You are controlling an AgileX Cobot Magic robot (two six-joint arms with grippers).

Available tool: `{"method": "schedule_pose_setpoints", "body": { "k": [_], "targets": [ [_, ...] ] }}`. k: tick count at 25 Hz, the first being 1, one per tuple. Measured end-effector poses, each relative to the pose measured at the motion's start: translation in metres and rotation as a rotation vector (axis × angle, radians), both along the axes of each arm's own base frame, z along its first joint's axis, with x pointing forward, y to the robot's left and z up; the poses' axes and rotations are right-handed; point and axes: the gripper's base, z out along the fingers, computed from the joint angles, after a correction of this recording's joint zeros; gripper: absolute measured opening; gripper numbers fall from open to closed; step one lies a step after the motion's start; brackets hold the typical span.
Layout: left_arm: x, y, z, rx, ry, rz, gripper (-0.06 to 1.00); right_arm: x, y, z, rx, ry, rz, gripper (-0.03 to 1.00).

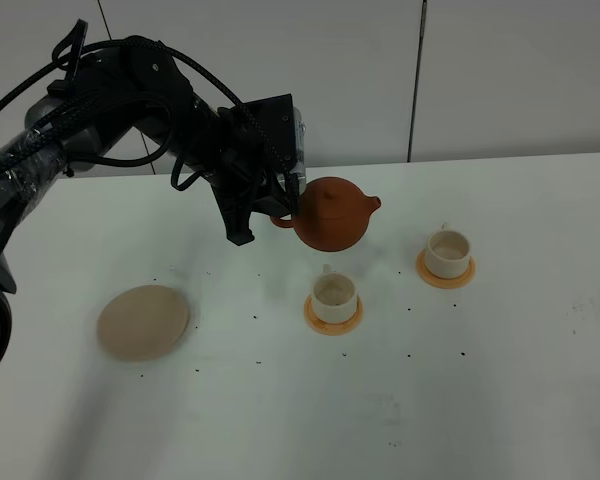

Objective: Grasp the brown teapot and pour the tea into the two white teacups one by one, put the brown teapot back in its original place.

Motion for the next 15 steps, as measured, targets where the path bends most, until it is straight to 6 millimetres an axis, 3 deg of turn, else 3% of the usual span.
{"method": "schedule_pose_setpoints", "body": {
  "k": [15],
  "targets": [
    [0.0039, 0.0011, 0.0005, -0.011, -0.004, 0.093, 0.17, 0.0, 0.0, 0.0, 0.002, 0.001, -0.001, 0.23]
  ]
}}
